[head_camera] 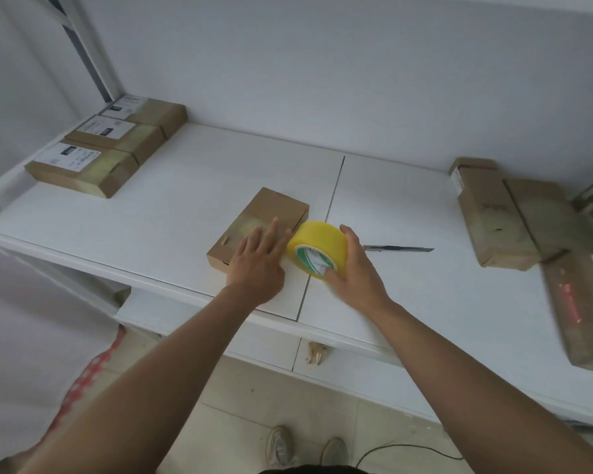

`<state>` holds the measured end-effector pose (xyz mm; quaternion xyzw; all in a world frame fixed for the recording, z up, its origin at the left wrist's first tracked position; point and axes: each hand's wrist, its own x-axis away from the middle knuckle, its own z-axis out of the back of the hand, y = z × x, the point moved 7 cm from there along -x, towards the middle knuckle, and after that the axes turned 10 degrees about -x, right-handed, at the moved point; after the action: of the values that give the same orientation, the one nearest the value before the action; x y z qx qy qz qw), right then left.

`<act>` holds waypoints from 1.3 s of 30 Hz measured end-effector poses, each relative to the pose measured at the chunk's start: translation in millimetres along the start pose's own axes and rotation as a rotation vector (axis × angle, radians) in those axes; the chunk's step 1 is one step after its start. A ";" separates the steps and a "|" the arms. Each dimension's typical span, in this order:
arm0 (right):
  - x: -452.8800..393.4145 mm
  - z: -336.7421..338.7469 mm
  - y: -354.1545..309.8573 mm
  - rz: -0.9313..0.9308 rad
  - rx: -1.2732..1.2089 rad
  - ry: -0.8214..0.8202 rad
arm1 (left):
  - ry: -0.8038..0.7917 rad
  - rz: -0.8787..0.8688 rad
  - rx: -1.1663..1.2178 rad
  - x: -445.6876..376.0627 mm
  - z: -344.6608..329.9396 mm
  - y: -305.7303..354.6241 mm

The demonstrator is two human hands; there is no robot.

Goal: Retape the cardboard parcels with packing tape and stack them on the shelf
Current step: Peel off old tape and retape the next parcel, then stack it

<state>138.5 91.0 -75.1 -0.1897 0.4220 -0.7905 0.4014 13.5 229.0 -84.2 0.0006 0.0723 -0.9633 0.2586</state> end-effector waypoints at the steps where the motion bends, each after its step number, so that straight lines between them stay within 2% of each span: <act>1: 0.4 0.7 -1.0 0.007 0.000 0.002 | -0.016 -0.025 -0.036 -1.8 -0.7 1.3; 4: 1.7 3.4 -2.8 0.023 0.001 0.002 | -0.077 -0.096 -0.051 -6.5 -3.0 5.8; 6: 2.6 3.9 -1.9 0.032 0.003 -0.006 | -0.121 -0.081 -0.004 -8.7 -4.9 7.4; 11: 2.1 6.4 1.1 0.018 -0.006 -0.002 | -0.198 0.118 0.043 -11.8 -5.3 22.3; 13: 0.2 8.3 -1.3 0.030 0.015 -0.016 | -0.191 0.135 0.064 -12.4 -3.5 25.1; 20: 20.2 49.2 -0.5 0.067 0.242 -0.060 | -0.221 0.120 0.091 -12.6 -6.6 22.0; 26: 44.4 92.0 2.6 0.137 0.652 -0.121 | -0.233 0.137 0.069 -13.5 -7.7 21.5; 32: 52.6 122.1 10.0 -0.015 0.798 -0.129 | -0.242 0.156 0.056 -12.6 -3.5 21.4; 35: 62.4 140.5 19.2 -0.067 0.899 -0.173 | -0.261 0.171 0.048 -12.8 -3.5 21.5; 39: 69.2 150.1 26.8 -0.098 0.908 -0.250 | -0.272 0.201 0.134 -17.3 -3.4 20.2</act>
<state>205.2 -49.9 -13.9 -0.1084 -0.0276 -0.8842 0.4535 38.4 220.7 -89.7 -0.1050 -0.0282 -0.9264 0.3604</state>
